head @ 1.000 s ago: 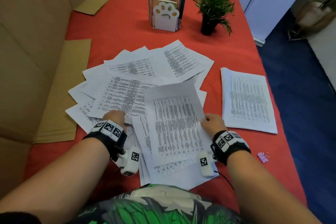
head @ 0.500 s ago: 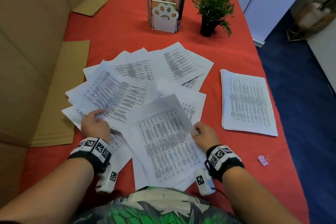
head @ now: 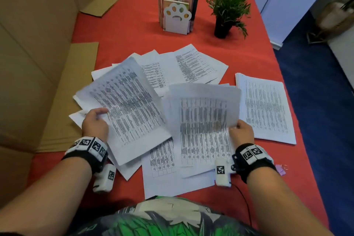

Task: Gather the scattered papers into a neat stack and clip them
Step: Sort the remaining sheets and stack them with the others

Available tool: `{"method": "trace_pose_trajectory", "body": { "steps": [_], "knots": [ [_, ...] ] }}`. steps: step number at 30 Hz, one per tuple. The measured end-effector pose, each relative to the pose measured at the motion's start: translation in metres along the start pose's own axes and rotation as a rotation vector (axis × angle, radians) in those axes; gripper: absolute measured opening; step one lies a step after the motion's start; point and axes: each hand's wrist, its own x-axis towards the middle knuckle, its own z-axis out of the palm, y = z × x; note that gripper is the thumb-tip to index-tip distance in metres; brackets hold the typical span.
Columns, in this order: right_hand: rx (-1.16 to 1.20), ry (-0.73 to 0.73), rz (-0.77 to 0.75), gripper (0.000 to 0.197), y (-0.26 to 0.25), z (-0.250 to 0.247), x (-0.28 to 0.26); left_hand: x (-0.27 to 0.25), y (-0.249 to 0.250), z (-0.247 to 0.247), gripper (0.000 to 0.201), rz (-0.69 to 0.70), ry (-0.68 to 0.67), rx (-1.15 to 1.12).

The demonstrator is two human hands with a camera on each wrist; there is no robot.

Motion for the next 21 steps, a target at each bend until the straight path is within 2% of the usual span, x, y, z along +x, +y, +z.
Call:
{"method": "trace_pose_trajectory", "body": {
  "steps": [3,5,9,12,15,17,19,21],
  "knots": [
    [0.029,0.077,0.032,0.019,0.004,-0.015,0.008,-0.004,0.004,-0.002,0.053,0.047,-0.026,0.053],
    [0.054,0.075,0.052,0.018,0.003,-0.025,0.013,-0.001,0.003,-0.003,0.05,0.086,-0.076,0.105],
    [0.052,-0.053,0.029,0.015,-0.007,-0.03,0.008,-0.015,0.009,0.002,0.045,0.179,-0.219,0.188],
    [0.092,-0.087,0.005,0.016,-0.015,-0.022,0.001,-0.034,0.015,0.01,0.043,0.217,-0.335,0.199],
    [0.09,-0.191,0.015,0.023,-0.019,-0.01,-0.006,-0.05,0.016,0.022,0.057,0.164,-0.455,0.229],
    [0.048,-0.279,0.028,0.019,-0.015,0.002,-0.014,-0.057,0.011,0.031,0.069,0.06,-0.502,0.288],
    [0.002,-0.315,0.052,0.016,-0.008,0.014,-0.023,-0.06,0.001,0.04,0.063,0.019,-0.522,0.406],
    [0.004,-0.338,0.076,0.014,-0.003,0.023,-0.033,-0.063,-0.005,0.046,0.053,0.058,-0.525,0.442]
  ]
}}
